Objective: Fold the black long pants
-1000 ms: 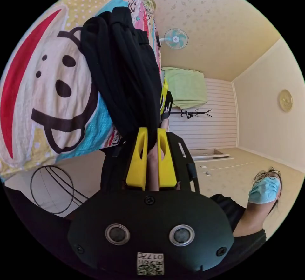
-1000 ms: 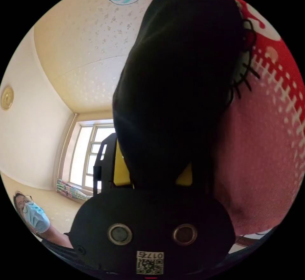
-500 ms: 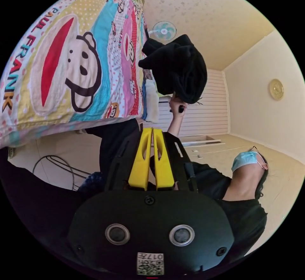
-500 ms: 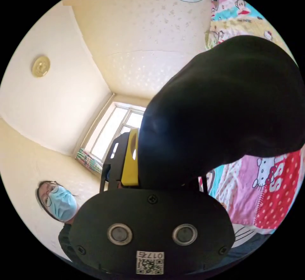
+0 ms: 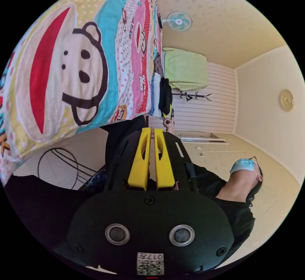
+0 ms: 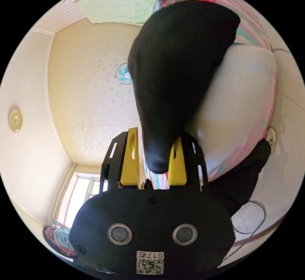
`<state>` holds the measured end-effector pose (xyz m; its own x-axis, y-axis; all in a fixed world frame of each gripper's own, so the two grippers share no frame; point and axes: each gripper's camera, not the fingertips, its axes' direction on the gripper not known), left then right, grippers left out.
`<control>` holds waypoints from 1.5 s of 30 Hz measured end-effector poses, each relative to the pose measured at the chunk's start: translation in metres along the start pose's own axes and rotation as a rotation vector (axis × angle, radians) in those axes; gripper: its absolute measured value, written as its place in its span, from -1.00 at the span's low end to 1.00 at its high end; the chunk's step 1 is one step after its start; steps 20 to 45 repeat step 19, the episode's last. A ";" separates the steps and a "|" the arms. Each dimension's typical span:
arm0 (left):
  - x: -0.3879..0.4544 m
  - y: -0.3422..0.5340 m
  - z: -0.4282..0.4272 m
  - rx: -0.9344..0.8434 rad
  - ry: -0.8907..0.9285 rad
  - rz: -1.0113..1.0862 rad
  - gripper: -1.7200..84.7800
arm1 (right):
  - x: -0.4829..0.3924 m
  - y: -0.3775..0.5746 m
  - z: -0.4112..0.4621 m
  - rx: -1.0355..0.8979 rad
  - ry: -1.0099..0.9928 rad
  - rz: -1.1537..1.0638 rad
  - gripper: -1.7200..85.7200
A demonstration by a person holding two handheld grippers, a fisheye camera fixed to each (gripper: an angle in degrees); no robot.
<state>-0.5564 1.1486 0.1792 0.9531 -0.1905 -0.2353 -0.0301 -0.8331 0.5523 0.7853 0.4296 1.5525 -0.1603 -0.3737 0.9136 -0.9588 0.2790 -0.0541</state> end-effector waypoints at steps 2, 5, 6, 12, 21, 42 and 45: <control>0.027 -0.010 -0.036 0.080 -0.098 0.067 -0.92 | 0.042 0.045 -0.018 0.020 -0.180 -0.018 -0.81; 0.063 -0.008 -0.075 0.198 -0.385 0.061 -0.93 | 0.051 0.116 -0.014 -0.044 -0.226 -0.121 -0.88; 0.068 -0.008 -0.078 0.203 -0.449 0.049 -0.94 | 0.051 0.128 -0.009 -0.063 -0.181 -0.128 -0.89; 0.031 -0.069 -0.020 -0.096 -1.009 -0.138 -0.98 | -0.001 0.208 0.145 -0.532 0.256 -0.508 -0.94; -0.008 -0.073 0.096 -0.236 -1.342 -0.113 -0.98 | -0.068 0.382 0.426 -1.297 0.660 -1.028 -0.95; -0.008 -0.073 0.096 -0.236 -1.342 -0.113 -0.98 | -0.068 0.382 0.426 -1.297 0.660 -1.028 -0.95; -0.008 -0.073 0.096 -0.236 -1.342 -0.113 -0.98 | -0.068 0.382 0.426 -1.297 0.660 -1.028 -0.95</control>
